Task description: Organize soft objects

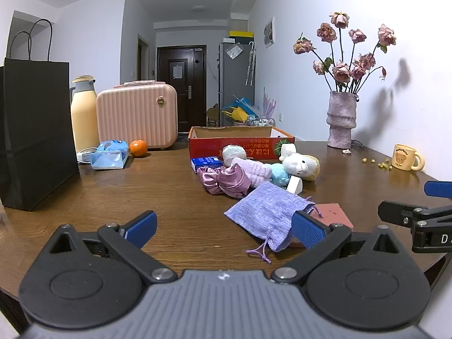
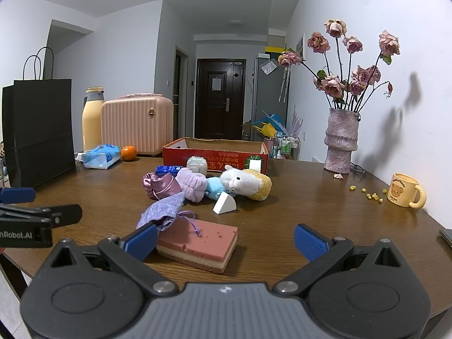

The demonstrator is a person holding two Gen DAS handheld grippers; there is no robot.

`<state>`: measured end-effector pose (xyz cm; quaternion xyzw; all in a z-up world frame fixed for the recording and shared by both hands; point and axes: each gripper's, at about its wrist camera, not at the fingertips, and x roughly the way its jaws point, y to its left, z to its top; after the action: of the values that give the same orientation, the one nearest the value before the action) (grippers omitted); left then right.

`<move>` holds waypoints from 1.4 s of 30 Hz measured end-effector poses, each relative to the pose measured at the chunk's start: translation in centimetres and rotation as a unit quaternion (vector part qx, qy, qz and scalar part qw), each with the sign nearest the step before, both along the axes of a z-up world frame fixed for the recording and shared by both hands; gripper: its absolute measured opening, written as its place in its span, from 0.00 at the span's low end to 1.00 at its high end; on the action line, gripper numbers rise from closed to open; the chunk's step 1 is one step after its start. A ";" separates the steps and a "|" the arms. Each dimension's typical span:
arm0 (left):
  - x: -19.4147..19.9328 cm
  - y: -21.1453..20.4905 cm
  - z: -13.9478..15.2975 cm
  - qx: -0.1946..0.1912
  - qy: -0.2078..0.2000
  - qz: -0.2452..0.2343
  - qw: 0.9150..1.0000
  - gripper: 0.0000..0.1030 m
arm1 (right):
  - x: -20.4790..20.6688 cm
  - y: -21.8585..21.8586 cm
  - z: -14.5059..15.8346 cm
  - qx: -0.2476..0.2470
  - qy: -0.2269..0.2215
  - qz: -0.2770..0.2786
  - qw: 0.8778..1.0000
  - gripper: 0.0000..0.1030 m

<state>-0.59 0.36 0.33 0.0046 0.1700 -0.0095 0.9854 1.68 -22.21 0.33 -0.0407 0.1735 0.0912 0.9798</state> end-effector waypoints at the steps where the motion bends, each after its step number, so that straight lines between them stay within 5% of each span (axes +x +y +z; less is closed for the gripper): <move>1: 0.0 0.0 0.0 0.000 0.000 0.000 1.000 1.00 | 0.0 -0.1 0.0 0.000 0.000 0.000 1.000 1.00; 42: -0.3 -0.6 -0.1 0.002 -0.002 -0.001 1.000 1.00 | -0.2 0.1 -0.1 0.000 -0.001 0.002 1.000 1.00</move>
<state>-0.88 -0.24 0.23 0.0063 0.1678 -0.0101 0.9857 1.52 -22.12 0.28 -0.0415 0.1722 0.0933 0.9798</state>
